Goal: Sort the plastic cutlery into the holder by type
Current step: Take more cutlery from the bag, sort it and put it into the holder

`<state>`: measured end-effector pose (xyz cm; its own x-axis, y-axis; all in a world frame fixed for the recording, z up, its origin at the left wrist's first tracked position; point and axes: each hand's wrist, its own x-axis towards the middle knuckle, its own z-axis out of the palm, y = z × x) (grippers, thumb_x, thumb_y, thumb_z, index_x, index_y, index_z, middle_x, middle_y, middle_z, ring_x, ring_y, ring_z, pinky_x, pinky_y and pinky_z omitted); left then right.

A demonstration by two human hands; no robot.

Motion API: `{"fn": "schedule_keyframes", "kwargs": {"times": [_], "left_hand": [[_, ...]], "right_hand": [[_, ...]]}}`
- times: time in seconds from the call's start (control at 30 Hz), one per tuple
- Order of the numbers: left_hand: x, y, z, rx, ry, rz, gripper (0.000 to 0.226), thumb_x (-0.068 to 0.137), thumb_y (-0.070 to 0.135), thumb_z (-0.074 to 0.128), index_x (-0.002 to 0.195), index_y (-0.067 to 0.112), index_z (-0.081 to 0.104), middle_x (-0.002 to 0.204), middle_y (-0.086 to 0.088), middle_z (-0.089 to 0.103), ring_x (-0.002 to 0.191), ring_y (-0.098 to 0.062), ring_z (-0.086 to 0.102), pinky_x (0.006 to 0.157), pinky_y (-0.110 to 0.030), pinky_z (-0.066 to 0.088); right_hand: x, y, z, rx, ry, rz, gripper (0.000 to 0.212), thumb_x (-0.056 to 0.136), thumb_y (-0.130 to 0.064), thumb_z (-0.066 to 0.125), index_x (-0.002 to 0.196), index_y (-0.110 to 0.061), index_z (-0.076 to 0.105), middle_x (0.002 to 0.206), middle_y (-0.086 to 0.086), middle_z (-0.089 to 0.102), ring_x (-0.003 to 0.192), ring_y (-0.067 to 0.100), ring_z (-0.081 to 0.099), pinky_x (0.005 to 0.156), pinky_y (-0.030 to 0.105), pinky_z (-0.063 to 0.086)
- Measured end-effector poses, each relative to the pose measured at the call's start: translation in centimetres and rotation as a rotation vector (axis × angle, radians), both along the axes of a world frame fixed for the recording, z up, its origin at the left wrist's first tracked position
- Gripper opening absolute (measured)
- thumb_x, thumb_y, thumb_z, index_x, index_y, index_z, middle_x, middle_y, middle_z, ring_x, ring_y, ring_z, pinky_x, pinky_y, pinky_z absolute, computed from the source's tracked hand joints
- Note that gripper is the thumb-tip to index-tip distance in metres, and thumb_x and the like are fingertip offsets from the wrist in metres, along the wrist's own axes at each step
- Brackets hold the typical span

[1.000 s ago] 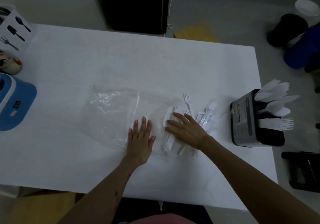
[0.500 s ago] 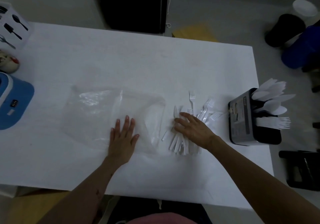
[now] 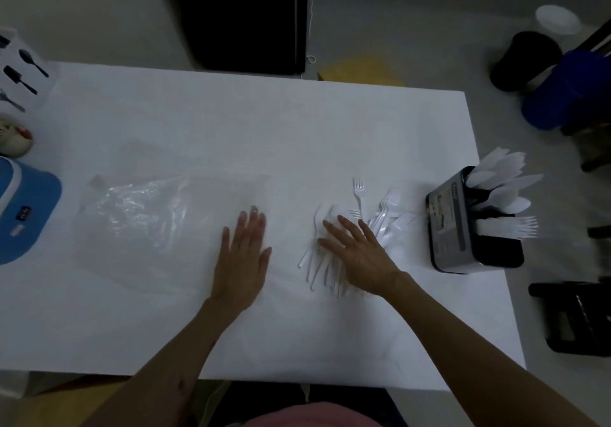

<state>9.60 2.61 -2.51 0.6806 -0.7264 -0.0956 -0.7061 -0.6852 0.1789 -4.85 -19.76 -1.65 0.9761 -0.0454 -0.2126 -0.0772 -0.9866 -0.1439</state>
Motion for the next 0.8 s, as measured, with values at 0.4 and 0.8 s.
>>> {"fn": "schedule_keyframes", "kwargs": {"times": [0.4,0.8], "left_hand": [[1.5,3.0,-2.4,0.177,-0.177,-0.053,0.053,0.096,0.032,0.031,0.141,0.008,0.043,0.150,-0.015,0.037,0.140,-0.038,0.030,0.113,-0.058,0.016],[-2.6,-10.5,-0.5,-0.033,0.464,0.234,0.044,0.086,0.043,0.063,0.104,0.004,0.056,0.107,-0.013,0.058,0.100,-0.027,0.055,0.084,-0.038,0.048]], "right_hand": [[-4.2,0.7,-1.2,0.196,-0.217,-0.385,0.066,0.077,0.012,0.059,0.139,-0.008,0.051,0.150,0.014,0.044,0.142,0.034,0.036,0.118,0.042,0.023],[-3.5,1.0,-0.4,0.212,-0.296,-0.530,0.038,0.079,-0.003,0.070,0.116,-0.014,0.066,0.116,0.007,0.066,0.105,0.028,0.060,0.086,0.038,0.050]]}}
